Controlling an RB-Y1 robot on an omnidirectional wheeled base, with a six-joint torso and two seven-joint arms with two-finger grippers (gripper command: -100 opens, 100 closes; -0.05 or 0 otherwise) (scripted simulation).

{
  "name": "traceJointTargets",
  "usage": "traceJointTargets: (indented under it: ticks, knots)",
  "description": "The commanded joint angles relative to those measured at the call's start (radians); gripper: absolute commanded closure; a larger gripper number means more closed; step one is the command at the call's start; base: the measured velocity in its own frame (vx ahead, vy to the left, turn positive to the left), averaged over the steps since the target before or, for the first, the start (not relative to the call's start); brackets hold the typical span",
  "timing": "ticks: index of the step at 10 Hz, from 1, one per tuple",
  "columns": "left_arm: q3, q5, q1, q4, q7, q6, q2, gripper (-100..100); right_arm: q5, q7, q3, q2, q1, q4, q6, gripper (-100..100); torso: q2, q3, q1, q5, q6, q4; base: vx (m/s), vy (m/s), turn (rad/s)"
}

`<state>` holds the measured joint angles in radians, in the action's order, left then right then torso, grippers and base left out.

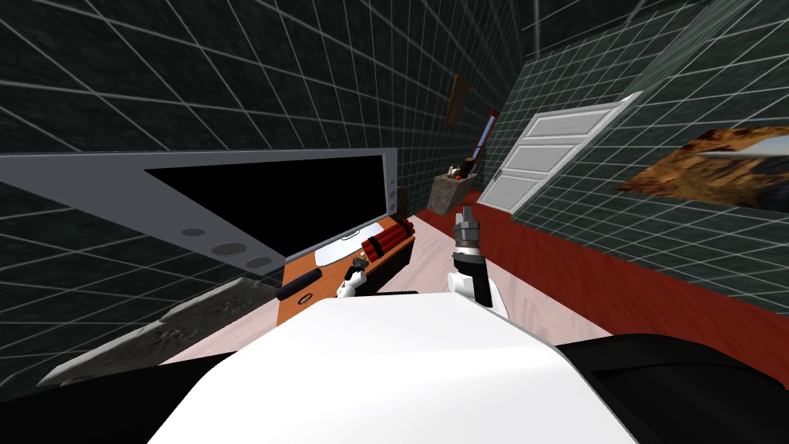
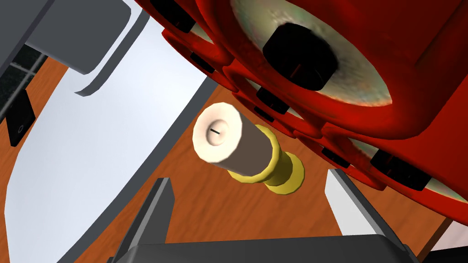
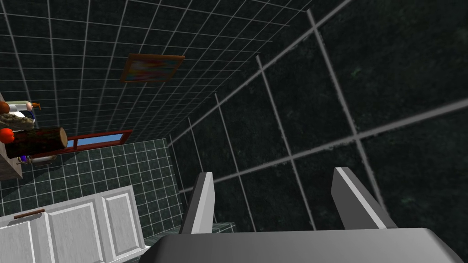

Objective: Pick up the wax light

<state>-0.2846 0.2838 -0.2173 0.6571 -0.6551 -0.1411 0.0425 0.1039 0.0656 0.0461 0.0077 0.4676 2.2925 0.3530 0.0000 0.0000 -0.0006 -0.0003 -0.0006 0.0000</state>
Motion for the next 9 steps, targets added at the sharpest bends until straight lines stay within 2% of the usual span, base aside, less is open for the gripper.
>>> traceJointTargets:
  ticks: [1,2,3,5,8,9]
  knots:
    - [0.000,0.000,0.000,0.000,0.000,0.000,0.000,0,0.000,0.000,0.000,0.000,0.000,0.000,0.000,0,0.000,0.000,0.000,0.000,0.000,0.000,0.000,0.000,0.000]
    - [0.011,0.015,0.014,-0.010,-0.027,-0.016,-0.027,-100,0.000,0.000,0.000,0.000,0.000,0.000,0.000,0,0.000,0.000,0.000,0.000,0.000,0.000,0.005,-0.014,-0.197]
    - [0.019,0.026,0.023,-0.018,-0.045,-0.027,-0.045,-100,0.000,0.000,0.000,0.000,0.000,0.000,0.000,0,0.000,0.000,0.000,0.000,0.000,0.000,0.006,-0.011,-0.152]
    - [0.019,0.026,0.023,-0.018,-0.045,-0.027,-0.045,-100,0.000,0.000,0.000,0.000,0.000,0.000,0.000,0,0.000,0.000,-0.001,0.000,0.000,0.000,0.009,-0.011,-0.009]
    - [0.038,0.051,0.045,-0.035,-0.090,-0.054,-0.090,-100,0.000,0.000,0.000,0.000,0.000,0.000,0.000,0,0.000,0.000,-0.001,0.000,0.000,0.000,0.015,-0.018,-0.147]
    - [0.043,0.047,0.036,-0.049,-0.087,-0.060,-0.086,-100,0.000,0.000,0.000,0.000,0.000,0.000,0.000,0,-0.001,-0.001,-0.002,0.000,0.000,0.000,0.009,-0.014,-0.028]
